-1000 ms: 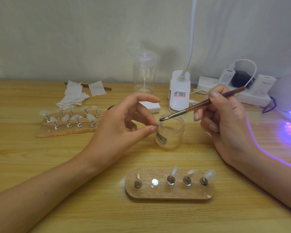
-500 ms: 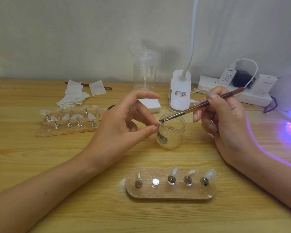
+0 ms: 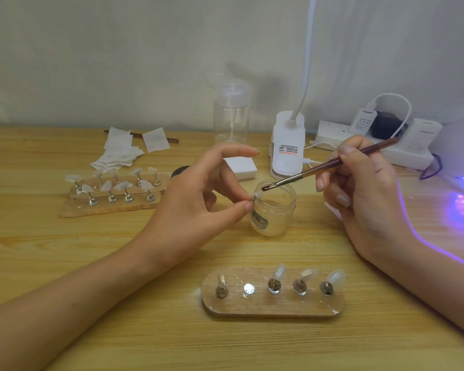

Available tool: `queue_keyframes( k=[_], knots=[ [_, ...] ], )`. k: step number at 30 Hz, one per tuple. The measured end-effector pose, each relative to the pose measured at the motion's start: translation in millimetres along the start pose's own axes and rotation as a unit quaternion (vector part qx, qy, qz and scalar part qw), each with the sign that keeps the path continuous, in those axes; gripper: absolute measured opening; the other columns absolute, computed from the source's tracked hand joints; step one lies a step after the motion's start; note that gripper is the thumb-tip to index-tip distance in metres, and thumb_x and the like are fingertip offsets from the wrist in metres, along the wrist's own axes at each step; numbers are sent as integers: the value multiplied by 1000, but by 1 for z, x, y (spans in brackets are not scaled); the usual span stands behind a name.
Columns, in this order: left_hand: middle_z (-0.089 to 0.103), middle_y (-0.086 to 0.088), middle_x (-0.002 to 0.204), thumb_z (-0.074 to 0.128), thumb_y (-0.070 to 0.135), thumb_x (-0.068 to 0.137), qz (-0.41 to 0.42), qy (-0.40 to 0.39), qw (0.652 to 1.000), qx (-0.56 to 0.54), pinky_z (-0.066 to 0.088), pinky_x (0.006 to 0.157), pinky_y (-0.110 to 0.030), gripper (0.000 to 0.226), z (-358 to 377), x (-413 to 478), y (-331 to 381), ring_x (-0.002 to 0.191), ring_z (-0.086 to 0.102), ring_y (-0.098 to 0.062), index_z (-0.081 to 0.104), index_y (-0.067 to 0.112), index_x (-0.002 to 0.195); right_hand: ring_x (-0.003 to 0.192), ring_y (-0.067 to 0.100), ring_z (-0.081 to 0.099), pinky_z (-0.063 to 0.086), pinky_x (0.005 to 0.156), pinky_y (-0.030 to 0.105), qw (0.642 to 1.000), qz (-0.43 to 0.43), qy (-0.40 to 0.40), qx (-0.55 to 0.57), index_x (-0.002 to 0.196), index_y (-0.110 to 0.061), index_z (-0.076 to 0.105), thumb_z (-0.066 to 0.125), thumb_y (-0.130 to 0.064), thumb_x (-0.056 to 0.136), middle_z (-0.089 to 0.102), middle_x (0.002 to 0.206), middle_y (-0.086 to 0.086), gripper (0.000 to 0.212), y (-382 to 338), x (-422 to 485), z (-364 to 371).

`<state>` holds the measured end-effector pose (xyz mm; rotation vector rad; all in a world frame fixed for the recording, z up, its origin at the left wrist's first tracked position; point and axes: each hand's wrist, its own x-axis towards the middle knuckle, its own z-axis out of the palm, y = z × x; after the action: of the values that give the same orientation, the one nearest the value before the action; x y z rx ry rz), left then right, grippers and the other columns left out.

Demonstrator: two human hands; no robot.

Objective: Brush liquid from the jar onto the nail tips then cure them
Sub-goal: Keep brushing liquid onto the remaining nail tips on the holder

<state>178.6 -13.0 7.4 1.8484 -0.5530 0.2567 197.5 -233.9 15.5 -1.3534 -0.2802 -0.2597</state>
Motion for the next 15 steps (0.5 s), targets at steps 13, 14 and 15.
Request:
queue_keyframes(
  k=[13,14,15],
  knots=[
    [67,6,80,75,4,85,-6,-5,1000,-5,43,59,-41,54,0,0,0,83,68,-10,56,29,130,40,11,31,22,41,23,999,-27,-22,1,77,-22,46,43,-23,97,63,60,5,20,0,0,0],
    [67,6,80,76,4,86,-6,-5,1000,-5,43,59,-41,54,0,0,0,83,68,-10,56,29,130,40,12,32,23,41,22,999,-30,-30,-2,77,-22,46,43,-23,97,63,60,5,20,0,0,0],
    [67,5,80,76,4,86,-6,-6,1000,-5,43,59,-41,54,0,0,0,83,68,-11,56,29,130,40,13,31,24,40,21,999,-32,-35,-5,77,-21,47,43,-22,97,63,59,6,20,1,0,1]
  ],
)
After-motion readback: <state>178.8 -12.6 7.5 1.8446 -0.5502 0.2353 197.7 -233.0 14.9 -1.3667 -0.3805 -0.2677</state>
